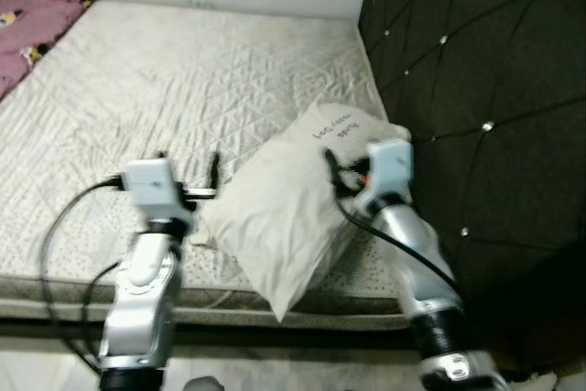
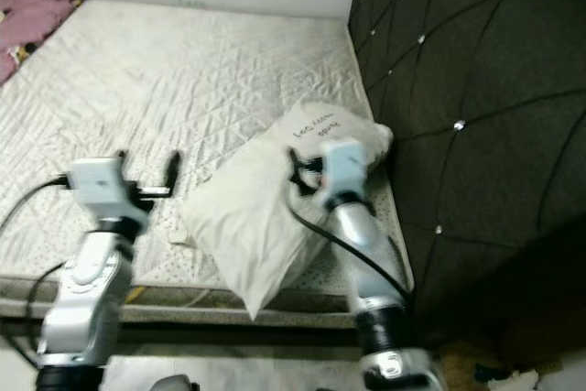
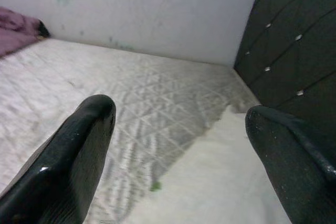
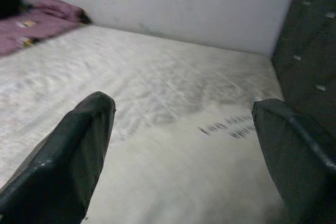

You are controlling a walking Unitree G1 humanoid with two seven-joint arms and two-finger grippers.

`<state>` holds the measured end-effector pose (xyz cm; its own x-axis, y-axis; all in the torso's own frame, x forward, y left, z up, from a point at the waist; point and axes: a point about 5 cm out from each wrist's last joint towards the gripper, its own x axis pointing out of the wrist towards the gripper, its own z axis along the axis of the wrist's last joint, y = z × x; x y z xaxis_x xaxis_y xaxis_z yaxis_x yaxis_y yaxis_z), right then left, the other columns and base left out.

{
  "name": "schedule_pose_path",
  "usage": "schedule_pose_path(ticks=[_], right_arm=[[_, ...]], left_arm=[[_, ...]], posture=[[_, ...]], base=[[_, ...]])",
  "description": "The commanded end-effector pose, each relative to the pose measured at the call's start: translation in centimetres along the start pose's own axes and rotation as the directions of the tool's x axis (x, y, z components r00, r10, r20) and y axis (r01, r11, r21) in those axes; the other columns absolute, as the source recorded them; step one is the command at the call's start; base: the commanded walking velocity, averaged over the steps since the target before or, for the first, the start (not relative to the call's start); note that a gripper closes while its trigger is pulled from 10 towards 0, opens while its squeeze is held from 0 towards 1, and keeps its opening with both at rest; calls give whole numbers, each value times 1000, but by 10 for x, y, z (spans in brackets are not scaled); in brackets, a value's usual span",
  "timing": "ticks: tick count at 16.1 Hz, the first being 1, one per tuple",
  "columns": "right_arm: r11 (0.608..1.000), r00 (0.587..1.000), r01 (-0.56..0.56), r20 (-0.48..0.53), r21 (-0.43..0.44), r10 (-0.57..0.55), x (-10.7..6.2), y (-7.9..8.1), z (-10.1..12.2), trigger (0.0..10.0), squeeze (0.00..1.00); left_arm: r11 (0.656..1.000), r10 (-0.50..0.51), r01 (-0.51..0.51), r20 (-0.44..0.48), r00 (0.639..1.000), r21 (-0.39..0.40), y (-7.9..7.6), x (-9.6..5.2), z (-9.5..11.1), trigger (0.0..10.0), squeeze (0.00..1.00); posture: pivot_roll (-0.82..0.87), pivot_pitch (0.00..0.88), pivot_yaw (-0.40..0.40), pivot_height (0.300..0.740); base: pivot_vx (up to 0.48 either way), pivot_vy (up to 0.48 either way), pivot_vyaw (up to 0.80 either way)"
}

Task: Clean up the room

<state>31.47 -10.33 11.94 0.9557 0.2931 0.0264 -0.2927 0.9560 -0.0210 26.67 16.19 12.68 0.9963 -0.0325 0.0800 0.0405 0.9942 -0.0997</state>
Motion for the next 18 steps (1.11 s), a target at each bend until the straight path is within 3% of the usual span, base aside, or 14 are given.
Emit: schedule_pose_path(ticks=[1,9,13,16,18], right_arm=[[1000,1000,27,-3,-9,-27,-2,-10,-1,10000,0],[1000,1000,19,-7,7,-19,-3,-10,-2,10000,0],[997,1000,1,24,75,-3,-1,-8,3,10000,0],[994,999,-5,33,109,1,-4,-6,6,10000,0],[994,999,11,29,113,-15,-5,-7,6,10000,0]], left_arm=[[1000,-26,26,3,1000,-7,-7,1,1,10000,0],[1000,23,-23,-2,1000,7,-7,1,-1,10000,0],[993,108,-106,-32,994,52,5,-1,-3,10000,0],[988,152,-150,-47,987,46,22,-11,-4,10000,0],[987,160,-158,-60,985,42,26,-16,-6,10000,0]], posture=[[-37,0,-42,740],[-41,0,-43,740],[-40,0,-42,740],[-38,23,-43,740],[-38,27,-44,740]], base=[[266,0,0],[0,0,137],[0,0,0],[0,0,0],[0,0,0]])
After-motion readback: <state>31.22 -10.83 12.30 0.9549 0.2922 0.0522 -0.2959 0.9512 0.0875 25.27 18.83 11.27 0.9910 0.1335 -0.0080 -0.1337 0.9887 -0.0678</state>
